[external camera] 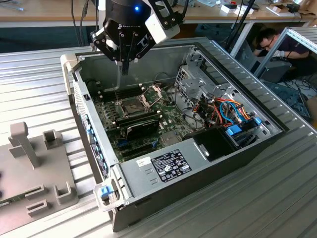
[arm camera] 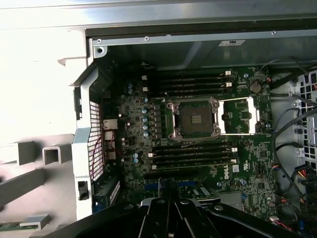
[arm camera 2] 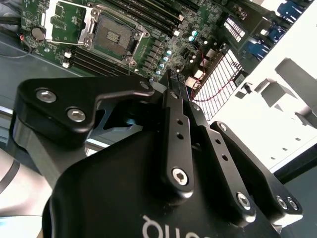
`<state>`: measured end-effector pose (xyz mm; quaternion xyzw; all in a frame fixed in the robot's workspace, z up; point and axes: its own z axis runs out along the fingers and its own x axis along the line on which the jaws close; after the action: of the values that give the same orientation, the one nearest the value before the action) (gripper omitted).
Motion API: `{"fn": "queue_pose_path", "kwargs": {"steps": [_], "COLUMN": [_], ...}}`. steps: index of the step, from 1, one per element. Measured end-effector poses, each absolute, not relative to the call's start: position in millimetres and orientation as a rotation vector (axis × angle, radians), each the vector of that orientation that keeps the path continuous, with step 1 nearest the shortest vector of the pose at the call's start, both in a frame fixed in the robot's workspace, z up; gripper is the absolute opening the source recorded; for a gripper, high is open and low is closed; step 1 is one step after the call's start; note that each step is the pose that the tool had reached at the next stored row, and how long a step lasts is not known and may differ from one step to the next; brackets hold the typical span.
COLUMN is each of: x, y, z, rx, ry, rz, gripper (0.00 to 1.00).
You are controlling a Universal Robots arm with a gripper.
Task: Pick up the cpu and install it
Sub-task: 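Reach for the cpu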
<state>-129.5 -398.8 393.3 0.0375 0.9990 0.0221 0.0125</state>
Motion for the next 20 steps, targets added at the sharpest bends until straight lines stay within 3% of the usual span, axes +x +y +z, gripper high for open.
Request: {"fn": "queue_pose_path", "kwargs": {"steps": [20], "x": [-134.3], "y": [-398.8], "z": [393.3], "rx": [0.117], "ry": [3.114], "rz": [0.069], "gripper": [0.11]}}
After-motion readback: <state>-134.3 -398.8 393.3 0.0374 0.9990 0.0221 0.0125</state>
